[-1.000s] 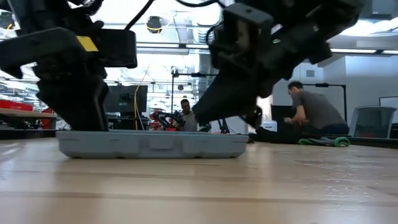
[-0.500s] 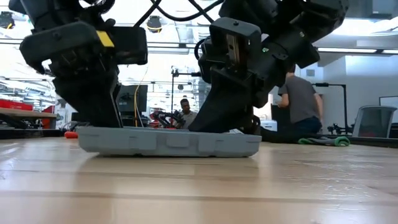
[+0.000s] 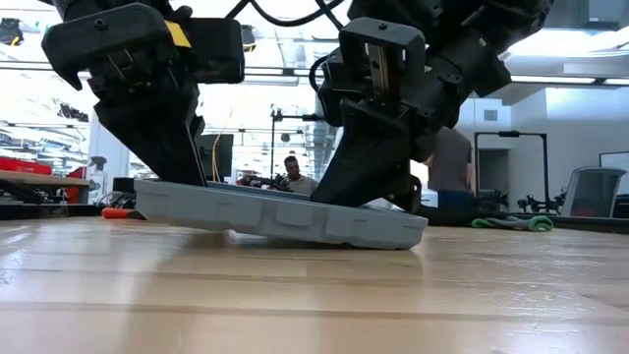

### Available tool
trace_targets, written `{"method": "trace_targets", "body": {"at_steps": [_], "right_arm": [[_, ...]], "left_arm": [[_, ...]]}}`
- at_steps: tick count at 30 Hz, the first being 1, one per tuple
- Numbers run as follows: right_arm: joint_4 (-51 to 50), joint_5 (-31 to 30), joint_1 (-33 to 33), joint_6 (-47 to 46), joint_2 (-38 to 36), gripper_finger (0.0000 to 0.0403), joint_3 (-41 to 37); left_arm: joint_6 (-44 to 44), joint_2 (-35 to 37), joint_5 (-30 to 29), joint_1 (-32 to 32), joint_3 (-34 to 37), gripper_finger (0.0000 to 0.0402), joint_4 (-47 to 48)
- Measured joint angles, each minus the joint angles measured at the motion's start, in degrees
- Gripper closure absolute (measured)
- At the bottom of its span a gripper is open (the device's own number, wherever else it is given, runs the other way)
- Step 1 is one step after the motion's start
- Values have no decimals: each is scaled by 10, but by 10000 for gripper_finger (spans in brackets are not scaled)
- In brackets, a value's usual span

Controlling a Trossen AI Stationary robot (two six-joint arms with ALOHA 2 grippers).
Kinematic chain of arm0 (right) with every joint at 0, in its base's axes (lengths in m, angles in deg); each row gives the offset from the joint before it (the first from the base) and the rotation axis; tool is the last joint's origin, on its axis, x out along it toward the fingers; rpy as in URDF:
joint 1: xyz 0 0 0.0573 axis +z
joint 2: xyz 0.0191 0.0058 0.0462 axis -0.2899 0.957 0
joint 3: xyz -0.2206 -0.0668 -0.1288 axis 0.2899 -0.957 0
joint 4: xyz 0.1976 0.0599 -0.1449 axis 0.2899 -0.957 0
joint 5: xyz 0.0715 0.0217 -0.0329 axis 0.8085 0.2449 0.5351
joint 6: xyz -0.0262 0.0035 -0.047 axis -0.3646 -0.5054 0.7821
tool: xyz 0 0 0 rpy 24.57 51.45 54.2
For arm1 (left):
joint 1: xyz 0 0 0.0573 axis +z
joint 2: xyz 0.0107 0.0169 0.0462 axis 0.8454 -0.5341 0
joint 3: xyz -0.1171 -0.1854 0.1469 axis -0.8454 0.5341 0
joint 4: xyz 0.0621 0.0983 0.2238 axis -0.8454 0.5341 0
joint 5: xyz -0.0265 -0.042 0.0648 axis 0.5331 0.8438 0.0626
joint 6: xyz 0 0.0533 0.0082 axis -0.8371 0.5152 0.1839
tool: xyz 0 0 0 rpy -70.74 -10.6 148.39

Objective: Prefit tool cases
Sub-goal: Remove the orange screwdriver bits from the gray prefit tool case

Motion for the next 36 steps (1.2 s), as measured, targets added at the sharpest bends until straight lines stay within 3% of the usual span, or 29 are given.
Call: {"method": "trace_targets", "body": {"at_steps": [23, 32, 36], "right_arm": [[-28, 9, -1, 0, 1, 340, -1], [-33, 23, -3, -3, 0, 340, -3], [-26, 19, 2, -3, 0, 340, -4]], "left_arm": [[30, 18, 8, 29, -9, 318, -67], [-17, 80, -23, 14, -6, 318, 120], [-30, 116, -40, 6, 3, 318, 145]]}}
